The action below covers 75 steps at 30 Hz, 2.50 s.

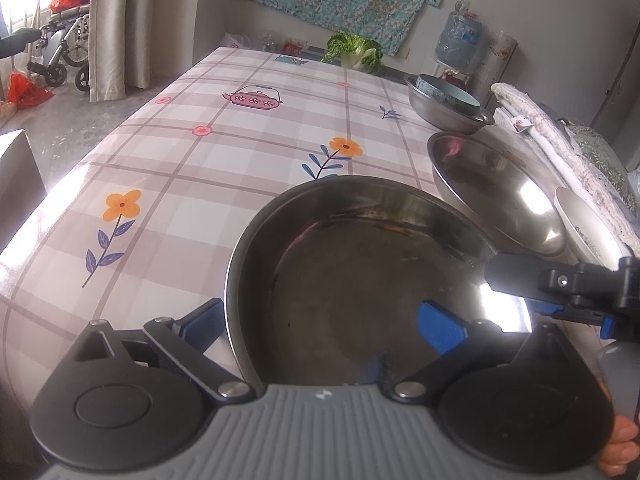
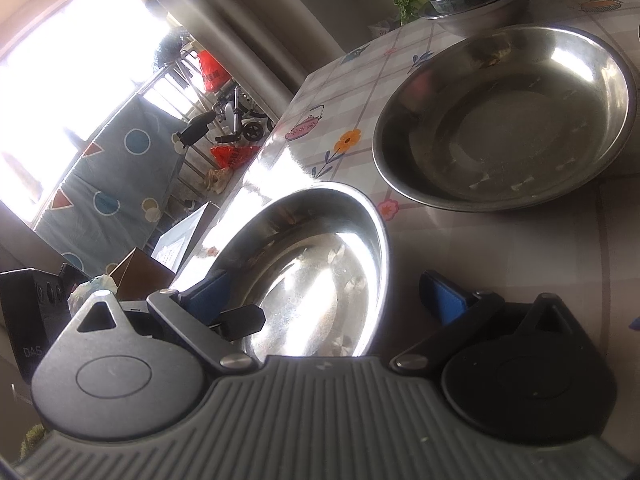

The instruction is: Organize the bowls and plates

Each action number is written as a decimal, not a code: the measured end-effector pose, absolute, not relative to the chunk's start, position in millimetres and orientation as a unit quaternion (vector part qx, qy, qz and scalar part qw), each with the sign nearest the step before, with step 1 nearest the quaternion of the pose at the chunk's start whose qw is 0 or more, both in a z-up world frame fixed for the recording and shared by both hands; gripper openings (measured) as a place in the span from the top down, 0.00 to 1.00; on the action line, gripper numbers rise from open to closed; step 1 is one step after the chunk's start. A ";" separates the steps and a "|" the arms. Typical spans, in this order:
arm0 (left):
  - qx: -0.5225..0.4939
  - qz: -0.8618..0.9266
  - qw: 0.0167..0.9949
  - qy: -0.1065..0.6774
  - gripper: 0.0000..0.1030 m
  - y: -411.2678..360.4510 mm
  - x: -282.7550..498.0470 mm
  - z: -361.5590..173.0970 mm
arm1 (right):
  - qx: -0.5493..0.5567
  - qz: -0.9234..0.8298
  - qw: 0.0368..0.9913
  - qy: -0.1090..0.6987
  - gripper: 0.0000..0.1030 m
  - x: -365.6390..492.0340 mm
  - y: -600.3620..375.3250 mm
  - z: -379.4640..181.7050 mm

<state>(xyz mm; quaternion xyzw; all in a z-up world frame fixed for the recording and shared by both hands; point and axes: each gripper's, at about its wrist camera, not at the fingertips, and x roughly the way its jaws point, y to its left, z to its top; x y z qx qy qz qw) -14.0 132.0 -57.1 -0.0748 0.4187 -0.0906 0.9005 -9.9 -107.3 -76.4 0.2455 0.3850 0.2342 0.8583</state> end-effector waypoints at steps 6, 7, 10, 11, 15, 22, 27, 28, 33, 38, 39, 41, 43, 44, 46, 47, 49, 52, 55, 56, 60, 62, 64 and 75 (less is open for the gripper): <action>-0.077 -0.083 0.905 0.410 0.13 135.6 -18.3 -55.5 | 0.219 0.217 0.876 0.370 0.18 -15.7 -108.7 -70.5; -0.076 -0.080 0.906 0.409 0.14 135.9 -18.9 -55.2 | 0.215 0.214 0.878 0.369 0.24 -16.4 -108.4 -70.2; -0.072 -0.073 0.909 0.405 0.24 136.9 -19.6 -55.1 | 0.203 0.207 0.883 0.370 0.39 -16.5 -107.6 -71.2; -0.071 -0.072 0.909 0.404 0.28 137.7 -19.8 -55.3 | 0.200 0.205 0.884 0.371 0.43 -16.3 -107.3 -71.9; -0.062 -0.065 0.914 0.396 0.42 139.8 -19.6 -56.2 | 0.192 0.197 0.885 0.375 0.54 -14.4 -106.8 -75.7; -0.070 -0.053 0.919 0.385 0.64 146.8 -18.3 -57.6 | 0.186 0.191 0.886 0.378 0.76 -14.5 -108.2 -77.0; -0.101 -0.057 0.917 0.382 0.72 156.9 -17.2 -57.8 | 0.184 0.189 0.887 0.380 0.82 -16.1 -106.4 -77.1; -0.109 -0.061 0.916 0.382 0.73 159.1 -17.2 -58.1 | 0.183 0.188 0.887 0.381 0.82 -16.4 -106.2 -76.8; -0.119 -0.079 0.912 0.385 0.75 160.7 -22.4 -58.4 | 0.176 0.181 0.890 0.379 0.82 -21.0 -107.8 -73.8; -0.093 -0.072 0.914 0.388 0.75 155.8 -23.0 -57.5 | 0.170 0.176 0.893 0.377 0.82 -19.3 -107.8 -72.9; -0.086 -0.072 0.915 0.389 0.75 154.9 -23.0 -57.2 | 0.167 0.177 0.894 0.376 0.82 -19.5 -107.3 -72.5; -0.072 -0.070 0.914 0.393 0.75 152.2 -22.6 -57.0 | 0.162 0.177 0.896 0.375 0.82 -20.5 -107.3 -72.6; -0.060 -0.068 0.914 0.396 0.75 149.9 -21.6 -56.7 | 0.156 0.175 0.896 0.376 0.82 -22.5 -107.3 -73.8; -0.056 -0.067 0.913 0.398 0.74 149.0 -21.0 -56.4 | 0.152 0.175 0.897 0.377 0.82 -23.2 -107.5 -74.7; -0.048 -0.064 0.913 0.399 0.74 147.2 -20.0 -56.1 | 0.149 0.176 0.896 0.379 0.82 -24.6 -107.4 -76.5; -0.044 -0.063 0.914 0.399 0.74 146.4 -19.4 -56.3 | 0.147 0.177 0.897 0.378 0.83 -25.0 -107.2 -76.6; -0.037 -0.061 0.914 0.399 0.74 144.1 -19.0 -56.2 | 0.140 0.179 0.898 0.378 0.83 -25.5 -105.5 -75.8; -0.035 -0.061 0.914 0.399 0.72 141.6 -18.2 -55.8 | 0.133 0.185 0.898 0.377 0.83 -25.9 -101.7 -74.8; -0.045 -0.060 0.913 0.402 0.69 141.8 -16.5 -54.6 | 0.127 0.185 0.899 0.376 0.83 -26.7 -97.7 -75.3; -0.046 -0.060 0.913 0.402 0.69 141.9 -16.0 -54.3 | 0.128 0.185 0.898 0.377 0.83 -26.6 -97.7 -75.9; -0.051 -0.061 0.912 0.402 0.69 143.0 -15.9 -54.2 | 0.128 0.185 0.899 0.376 0.83 -26.1 -98.2 -76.6; -0.052 -0.060 0.912 0.402 0.69 143.4 -16.1 -53.7 | 0.127 0.185 0.899 0.375 0.83 -26.4 -97.9 -76.9; -0.052 -0.060 0.912 0.402 0.69 143.0 -16.4 -53.0 | 0.127 0.184 0.900 0.374 0.83 -27.1 -97.9 -76.0; -0.055 -0.062 0.915 0.394 0.69 142.0 -19.6 -45.7 | 0.130 0.186 0.901 0.369 0.83 -29.7 -100.9 -73.2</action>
